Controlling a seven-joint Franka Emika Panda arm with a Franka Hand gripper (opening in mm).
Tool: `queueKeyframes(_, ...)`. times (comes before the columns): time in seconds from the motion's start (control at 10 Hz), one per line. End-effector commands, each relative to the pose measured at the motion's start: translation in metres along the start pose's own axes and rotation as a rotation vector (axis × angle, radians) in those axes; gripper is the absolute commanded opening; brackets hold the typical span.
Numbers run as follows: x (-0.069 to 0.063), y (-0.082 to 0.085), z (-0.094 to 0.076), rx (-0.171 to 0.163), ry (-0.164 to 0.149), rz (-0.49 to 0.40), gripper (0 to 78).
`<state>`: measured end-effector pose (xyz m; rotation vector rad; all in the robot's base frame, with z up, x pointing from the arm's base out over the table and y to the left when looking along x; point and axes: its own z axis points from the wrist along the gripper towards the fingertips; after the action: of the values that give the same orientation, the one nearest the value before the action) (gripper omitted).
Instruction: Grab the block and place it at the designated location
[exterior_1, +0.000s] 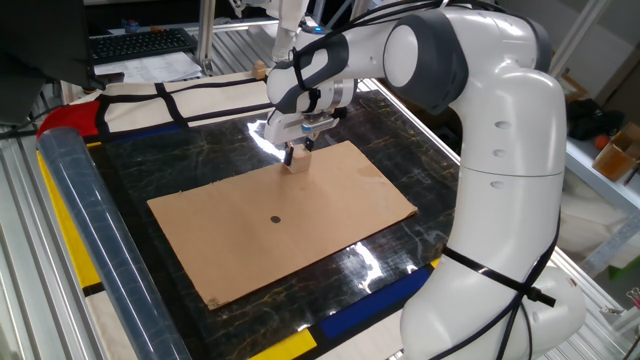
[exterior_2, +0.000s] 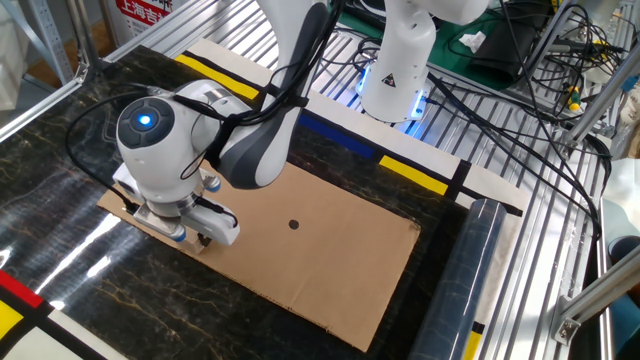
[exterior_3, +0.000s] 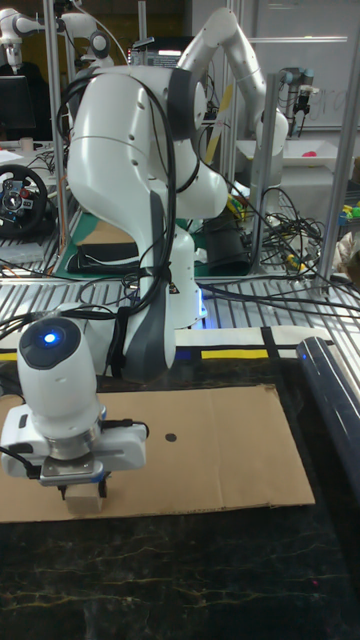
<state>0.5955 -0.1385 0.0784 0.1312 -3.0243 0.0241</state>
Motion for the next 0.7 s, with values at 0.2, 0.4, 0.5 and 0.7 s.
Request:
queueKeyframes(0.2, -0.001, -0.001, -0.002, 0.001, -0.005, -0.001, 1.1)
queueKeyframes(0.4, 0.004, 0.003, -0.03, -0.022, -0.004, -0.013, 1.1)
queueKeyframes(0.5, 0.006, 0.006, -0.04, -0.016, 0.002, -0.008, 1.1)
queueKeyframes(0.7, 0.01, 0.01, -0.056, -0.017, 0.002, -0.018, 1.1)
